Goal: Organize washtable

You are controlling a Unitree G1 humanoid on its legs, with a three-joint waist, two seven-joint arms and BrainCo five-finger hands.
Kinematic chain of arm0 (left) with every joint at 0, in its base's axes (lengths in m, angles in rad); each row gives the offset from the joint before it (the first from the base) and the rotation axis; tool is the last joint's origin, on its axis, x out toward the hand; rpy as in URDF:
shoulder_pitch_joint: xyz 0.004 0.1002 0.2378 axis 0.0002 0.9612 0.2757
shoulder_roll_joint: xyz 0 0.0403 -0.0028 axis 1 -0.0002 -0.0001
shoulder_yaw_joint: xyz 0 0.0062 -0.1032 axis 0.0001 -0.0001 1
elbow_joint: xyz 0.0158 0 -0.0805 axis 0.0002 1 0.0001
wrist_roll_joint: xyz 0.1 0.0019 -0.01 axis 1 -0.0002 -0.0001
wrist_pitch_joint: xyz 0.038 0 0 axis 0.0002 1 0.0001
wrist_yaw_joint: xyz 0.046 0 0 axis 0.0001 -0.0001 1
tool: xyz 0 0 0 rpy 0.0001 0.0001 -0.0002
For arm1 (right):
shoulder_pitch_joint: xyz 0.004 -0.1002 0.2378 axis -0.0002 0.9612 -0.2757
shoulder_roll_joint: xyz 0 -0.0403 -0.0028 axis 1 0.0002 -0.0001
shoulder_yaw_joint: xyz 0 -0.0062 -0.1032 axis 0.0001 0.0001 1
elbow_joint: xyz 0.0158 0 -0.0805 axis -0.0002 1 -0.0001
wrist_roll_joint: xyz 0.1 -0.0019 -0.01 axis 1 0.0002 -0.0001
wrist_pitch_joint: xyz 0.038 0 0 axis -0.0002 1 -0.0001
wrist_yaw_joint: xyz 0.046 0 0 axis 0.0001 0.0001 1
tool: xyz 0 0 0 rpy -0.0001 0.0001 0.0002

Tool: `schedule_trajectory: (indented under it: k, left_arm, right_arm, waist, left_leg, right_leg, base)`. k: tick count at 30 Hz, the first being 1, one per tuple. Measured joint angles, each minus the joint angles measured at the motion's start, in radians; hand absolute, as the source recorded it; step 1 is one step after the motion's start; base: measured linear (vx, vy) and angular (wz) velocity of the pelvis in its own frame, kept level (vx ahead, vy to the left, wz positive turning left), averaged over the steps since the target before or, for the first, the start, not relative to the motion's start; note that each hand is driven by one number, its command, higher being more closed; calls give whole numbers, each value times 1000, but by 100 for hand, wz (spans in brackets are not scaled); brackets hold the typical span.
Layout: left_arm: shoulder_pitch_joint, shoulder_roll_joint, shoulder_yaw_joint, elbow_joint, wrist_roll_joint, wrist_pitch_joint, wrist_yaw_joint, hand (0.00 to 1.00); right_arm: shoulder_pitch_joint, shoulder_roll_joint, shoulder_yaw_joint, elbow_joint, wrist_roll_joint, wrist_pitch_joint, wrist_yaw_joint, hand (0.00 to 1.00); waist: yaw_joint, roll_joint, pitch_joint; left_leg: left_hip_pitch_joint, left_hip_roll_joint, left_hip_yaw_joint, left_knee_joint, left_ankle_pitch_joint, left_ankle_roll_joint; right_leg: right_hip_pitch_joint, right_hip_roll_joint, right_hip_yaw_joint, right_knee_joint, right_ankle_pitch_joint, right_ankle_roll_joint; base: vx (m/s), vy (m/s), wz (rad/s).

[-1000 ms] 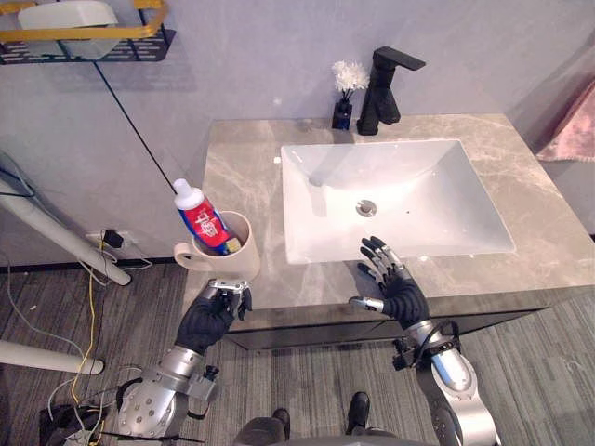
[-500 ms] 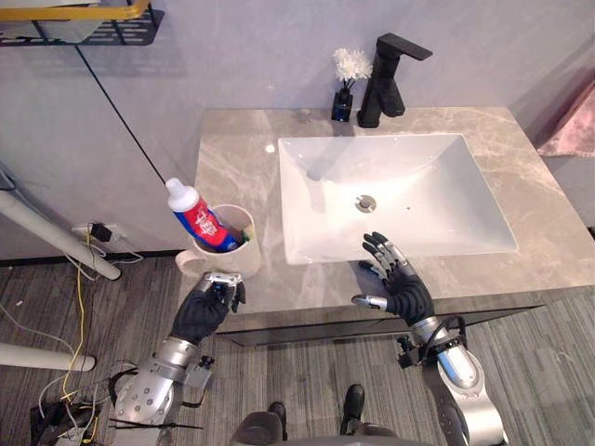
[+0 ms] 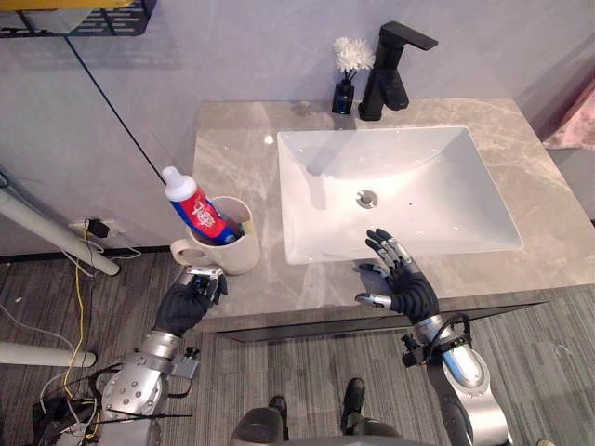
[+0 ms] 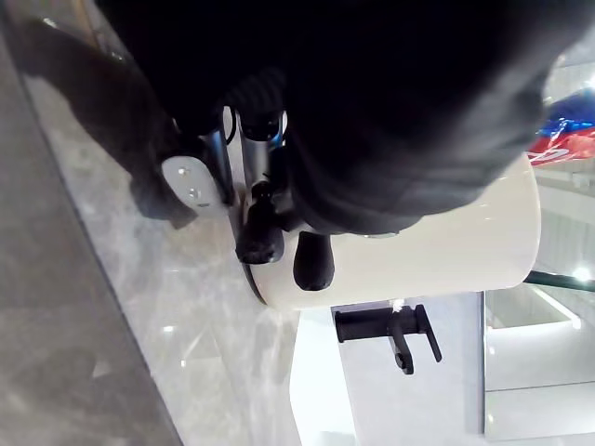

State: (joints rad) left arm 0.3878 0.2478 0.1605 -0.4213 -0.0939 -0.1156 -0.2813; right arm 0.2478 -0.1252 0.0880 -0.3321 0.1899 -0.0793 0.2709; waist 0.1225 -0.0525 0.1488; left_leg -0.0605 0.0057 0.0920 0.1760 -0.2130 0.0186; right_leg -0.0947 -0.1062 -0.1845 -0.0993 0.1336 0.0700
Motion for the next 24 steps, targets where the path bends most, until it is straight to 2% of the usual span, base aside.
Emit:
schedule_trajectory:
  k: [7,14,24]
  left_arm:
    - [-15,0,-19,0,0,0,-4,100]
    - [-48,0,-96,-1,0,-5,-23,100]
    - [-133,1,-154,0,30,20,-19,100]
  right_arm:
    - [1,0,5,-15,0,-1,18,0]
    - [3,0,15,-28,-1,1,20,0]
    - [3,0,36,-41,-3,-3,31,0]
  waist:
    - [1,7,14]
    - [-1,8,16]
    - [-10,7,32]
  left_leg:
    - [1,0,8,0,-1,0]
    - [-4,2,21,1,-3,-1]
    - [-5,5,28,1,-5,-2]
  right_leg:
    - [-2,0,7,0,1,2]
    - [-14,2,21,0,4,1]
    - [-19,7,28,0,5,1]
  base:
    - [-9,-6,-2]
    - [-2,-6,-5]
    - [0,-1,-1]
